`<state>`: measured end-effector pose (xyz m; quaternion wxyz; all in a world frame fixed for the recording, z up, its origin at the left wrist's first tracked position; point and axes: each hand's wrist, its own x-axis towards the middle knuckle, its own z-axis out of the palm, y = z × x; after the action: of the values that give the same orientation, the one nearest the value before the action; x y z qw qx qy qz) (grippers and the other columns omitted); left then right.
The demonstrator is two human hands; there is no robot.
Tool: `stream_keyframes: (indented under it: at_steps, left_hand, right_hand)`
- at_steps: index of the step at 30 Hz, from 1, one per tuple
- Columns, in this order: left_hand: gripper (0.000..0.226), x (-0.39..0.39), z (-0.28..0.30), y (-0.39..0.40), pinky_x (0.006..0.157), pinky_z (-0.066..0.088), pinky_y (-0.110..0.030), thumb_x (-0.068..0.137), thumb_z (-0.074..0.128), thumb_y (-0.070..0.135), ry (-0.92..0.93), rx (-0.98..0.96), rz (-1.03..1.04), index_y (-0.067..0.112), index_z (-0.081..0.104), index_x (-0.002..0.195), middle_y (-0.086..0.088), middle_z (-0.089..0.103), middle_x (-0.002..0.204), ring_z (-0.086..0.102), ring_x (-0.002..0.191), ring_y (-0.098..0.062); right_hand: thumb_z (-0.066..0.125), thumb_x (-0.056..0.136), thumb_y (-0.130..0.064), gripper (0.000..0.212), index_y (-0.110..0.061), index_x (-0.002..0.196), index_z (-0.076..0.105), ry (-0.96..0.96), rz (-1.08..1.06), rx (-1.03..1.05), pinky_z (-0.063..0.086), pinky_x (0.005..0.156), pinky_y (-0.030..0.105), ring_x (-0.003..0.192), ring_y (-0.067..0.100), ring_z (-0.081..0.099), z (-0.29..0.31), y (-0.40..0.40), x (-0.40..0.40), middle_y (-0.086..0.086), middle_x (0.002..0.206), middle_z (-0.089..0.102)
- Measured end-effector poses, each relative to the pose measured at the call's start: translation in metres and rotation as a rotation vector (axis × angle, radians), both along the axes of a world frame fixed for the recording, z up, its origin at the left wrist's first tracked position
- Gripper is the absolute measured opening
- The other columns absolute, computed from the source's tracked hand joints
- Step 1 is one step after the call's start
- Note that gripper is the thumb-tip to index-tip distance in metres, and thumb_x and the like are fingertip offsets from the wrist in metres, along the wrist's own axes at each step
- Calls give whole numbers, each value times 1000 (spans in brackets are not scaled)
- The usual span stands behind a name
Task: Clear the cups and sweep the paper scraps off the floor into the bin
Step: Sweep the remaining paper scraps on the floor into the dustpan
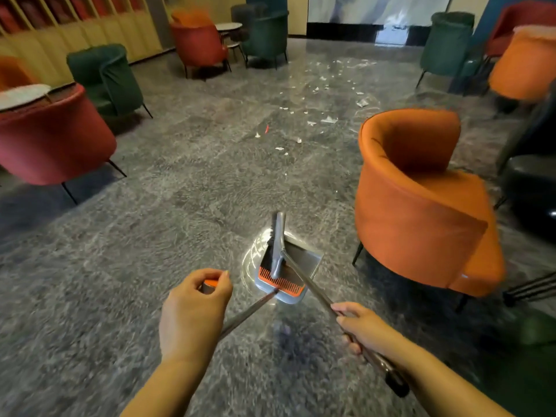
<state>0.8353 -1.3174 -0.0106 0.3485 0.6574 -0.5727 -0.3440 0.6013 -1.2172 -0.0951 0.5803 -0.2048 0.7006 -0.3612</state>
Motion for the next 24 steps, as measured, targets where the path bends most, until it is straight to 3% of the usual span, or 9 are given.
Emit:
stream_keyframes:
  at_steps: [9,14,20,24]
  left_hand:
    - [12,-52,3,-158,67,55,-41,84,69,35,40,-10,1,32,68,72,9,65,60,66,65,-19]
    - [12,-71,-6,-272,69,55,-42,83,70,35,45,-5,-41,34,69,71,10,65,60,66,66,-18]
    - [11,-104,-2,-400,67,54,-38,80,70,36,29,-14,-129,43,66,74,10,65,59,66,65,-17]
    - [12,-127,0,-467,66,54,-38,82,70,37,17,-1,-144,35,68,70,9,65,59,65,65,-17]
  right_hand:
    - [42,99,-3,26,-10,123,49,-14,5,-12,29,34,18,33,11,38,-11,-159,-46,11,65,45]
    - [43,100,-11,23,-20,120,50,-31,-16,33,30,38,18,40,14,38,-24,-267,-72,12,64,48]
    - [42,100,-7,25,-10,124,49,-67,-135,33,26,37,17,37,13,37,-25,-383,-96,19,85,51]
    - [40,101,-5,23,-10,122,48,-99,-188,20,25,33,10,28,9,35,-17,-444,-114,12,70,45]
